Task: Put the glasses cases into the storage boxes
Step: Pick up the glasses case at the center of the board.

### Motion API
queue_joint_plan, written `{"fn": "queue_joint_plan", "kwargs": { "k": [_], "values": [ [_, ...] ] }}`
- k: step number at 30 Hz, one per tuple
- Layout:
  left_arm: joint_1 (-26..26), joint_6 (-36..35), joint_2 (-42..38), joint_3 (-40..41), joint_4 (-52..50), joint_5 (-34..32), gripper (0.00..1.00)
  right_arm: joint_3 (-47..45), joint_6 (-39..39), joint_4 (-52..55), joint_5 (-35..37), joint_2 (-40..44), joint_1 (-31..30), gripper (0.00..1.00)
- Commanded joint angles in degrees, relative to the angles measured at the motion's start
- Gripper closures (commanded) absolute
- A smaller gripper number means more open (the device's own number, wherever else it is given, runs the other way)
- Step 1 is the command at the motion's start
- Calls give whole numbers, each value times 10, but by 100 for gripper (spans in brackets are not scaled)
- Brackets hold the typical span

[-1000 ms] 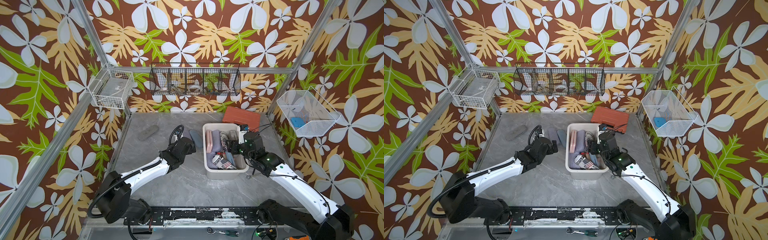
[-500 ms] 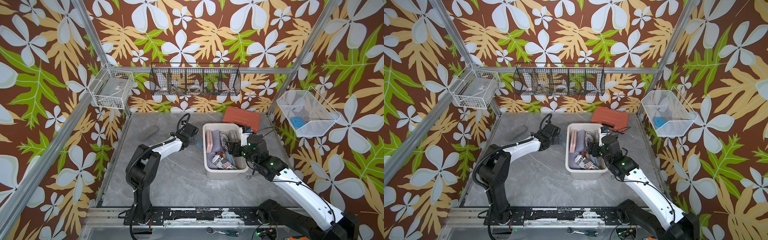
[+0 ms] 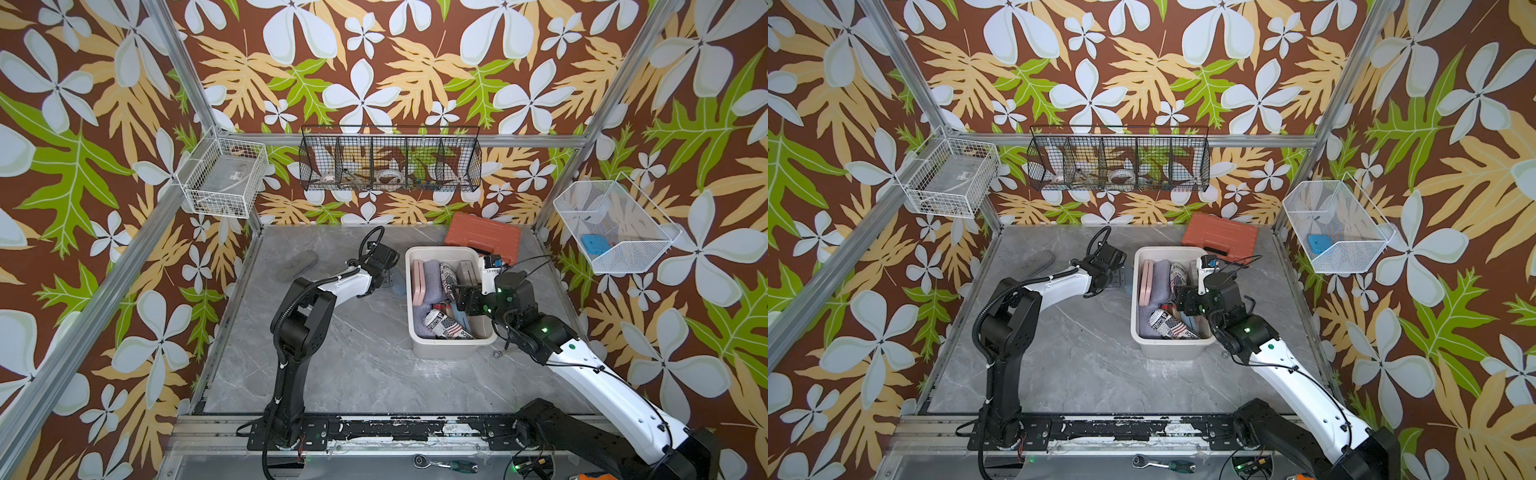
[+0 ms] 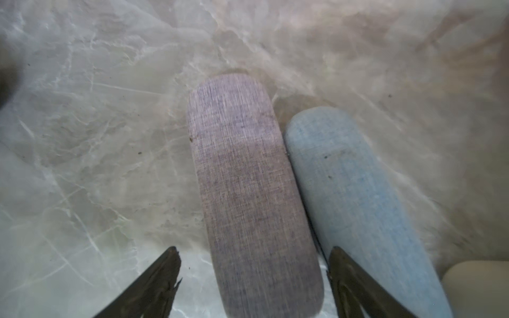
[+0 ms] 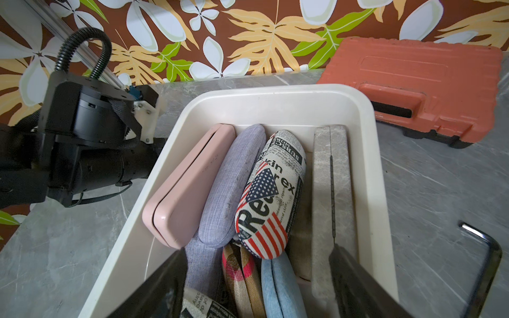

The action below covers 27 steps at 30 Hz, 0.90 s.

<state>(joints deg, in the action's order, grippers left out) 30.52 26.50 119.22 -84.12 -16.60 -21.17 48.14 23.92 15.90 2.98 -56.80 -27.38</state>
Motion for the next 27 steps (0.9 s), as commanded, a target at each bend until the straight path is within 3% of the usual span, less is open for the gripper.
{"fn": "queue_joint_plan", "kwargs": {
  "k": [1,12,27],
  "values": [
    [-6,-4,8,-3,-1,-3,17,5,9,-11,-5,3,0,20],
    [-23,-6,27,9,28,16,25,8,15,-9,-22,-1,0,20],
    [-27,-32,15,31,41,-12,40,12,20,-7,-23,2,0,21]
  ]
}}
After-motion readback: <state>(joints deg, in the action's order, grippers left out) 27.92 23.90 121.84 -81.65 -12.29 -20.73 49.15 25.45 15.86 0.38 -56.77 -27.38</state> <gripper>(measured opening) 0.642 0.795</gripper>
